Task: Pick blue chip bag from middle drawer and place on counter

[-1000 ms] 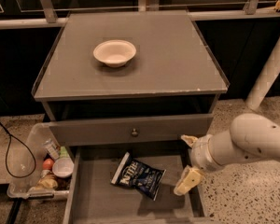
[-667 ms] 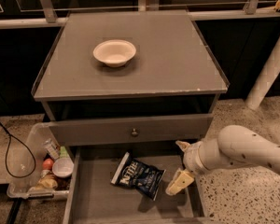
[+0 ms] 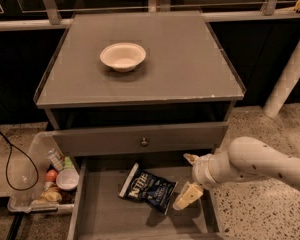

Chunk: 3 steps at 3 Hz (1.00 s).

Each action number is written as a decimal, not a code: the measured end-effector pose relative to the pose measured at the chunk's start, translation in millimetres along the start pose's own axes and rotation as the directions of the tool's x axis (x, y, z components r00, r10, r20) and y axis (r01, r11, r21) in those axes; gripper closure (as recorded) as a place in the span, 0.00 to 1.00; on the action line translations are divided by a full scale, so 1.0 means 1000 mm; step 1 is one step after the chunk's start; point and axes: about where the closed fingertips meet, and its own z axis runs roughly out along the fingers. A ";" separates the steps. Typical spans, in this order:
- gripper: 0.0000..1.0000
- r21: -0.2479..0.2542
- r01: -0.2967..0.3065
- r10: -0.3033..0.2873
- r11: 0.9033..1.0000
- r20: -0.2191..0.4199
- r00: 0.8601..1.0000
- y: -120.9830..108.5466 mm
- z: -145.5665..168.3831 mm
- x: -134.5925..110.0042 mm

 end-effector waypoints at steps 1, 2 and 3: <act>0.00 -0.015 -0.029 0.030 0.999 0.055 0.998 -0.013 0.040 0.009; 0.00 -0.003 -0.047 0.047 0.999 0.087 0.995 -0.023 0.075 0.023; 0.00 0.020 -0.030 0.029 0.999 0.084 0.996 -0.024 0.107 0.037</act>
Offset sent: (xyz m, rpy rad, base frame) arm 0.0497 0.0232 -0.1144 0.1269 -0.0246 -0.0734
